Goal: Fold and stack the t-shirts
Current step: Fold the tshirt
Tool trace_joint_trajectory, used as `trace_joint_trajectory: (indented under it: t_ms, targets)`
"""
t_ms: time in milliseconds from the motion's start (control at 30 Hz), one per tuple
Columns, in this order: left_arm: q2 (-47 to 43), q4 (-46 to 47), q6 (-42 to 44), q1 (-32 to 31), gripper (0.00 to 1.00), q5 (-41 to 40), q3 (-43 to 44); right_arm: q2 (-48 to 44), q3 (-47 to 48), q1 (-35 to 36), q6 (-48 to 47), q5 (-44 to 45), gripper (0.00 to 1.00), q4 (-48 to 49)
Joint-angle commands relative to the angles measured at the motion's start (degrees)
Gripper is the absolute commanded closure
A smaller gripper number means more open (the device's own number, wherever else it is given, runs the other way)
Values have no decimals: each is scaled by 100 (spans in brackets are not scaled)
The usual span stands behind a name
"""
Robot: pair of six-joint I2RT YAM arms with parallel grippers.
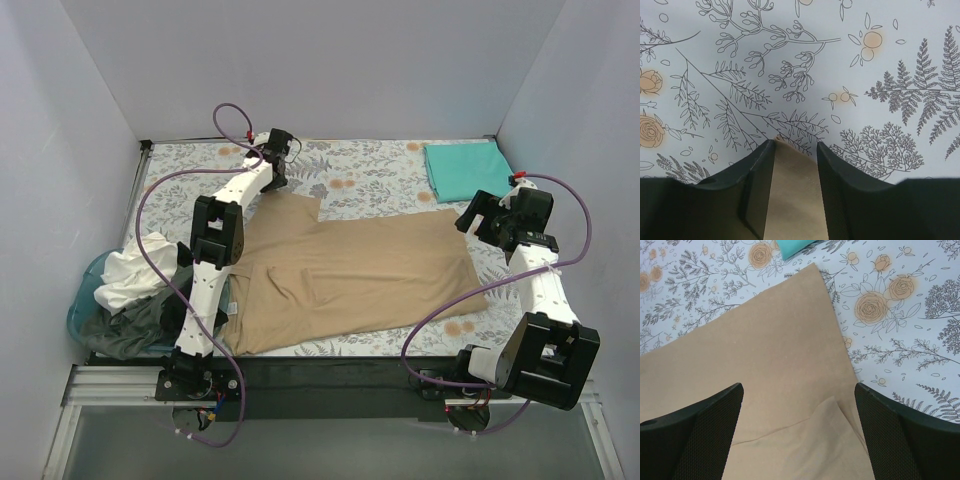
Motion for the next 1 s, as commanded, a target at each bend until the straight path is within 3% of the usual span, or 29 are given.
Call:
trace_joint_trajectory:
  t_ms: [0, 100, 167, 533, 767, 967]
  targets:
    - [-203, -444, 82, 24, 66, 227, 58, -28, -76, 18, 25, 81, 2, 189]
    - [-177, -418, 117, 24, 81, 253, -21, -19, -68, 18, 34, 116, 2, 197]
    - [-168, -418, 118, 24, 100, 350, -74, -19, -68, 18, 34, 194, 2, 189]
    - [-1257, 584, 214, 24, 100, 201, -1066, 305, 204, 351, -27, 492, 2, 40]
    - [-2022, 1076, 197, 24, 100, 429, -1751, 1236, 1127, 1229, 148, 2292, 2, -285]
    - [-2567, 1445, 179, 24, 100, 631, -2543, 2669, 2366, 1433, 613, 3313, 4, -812]
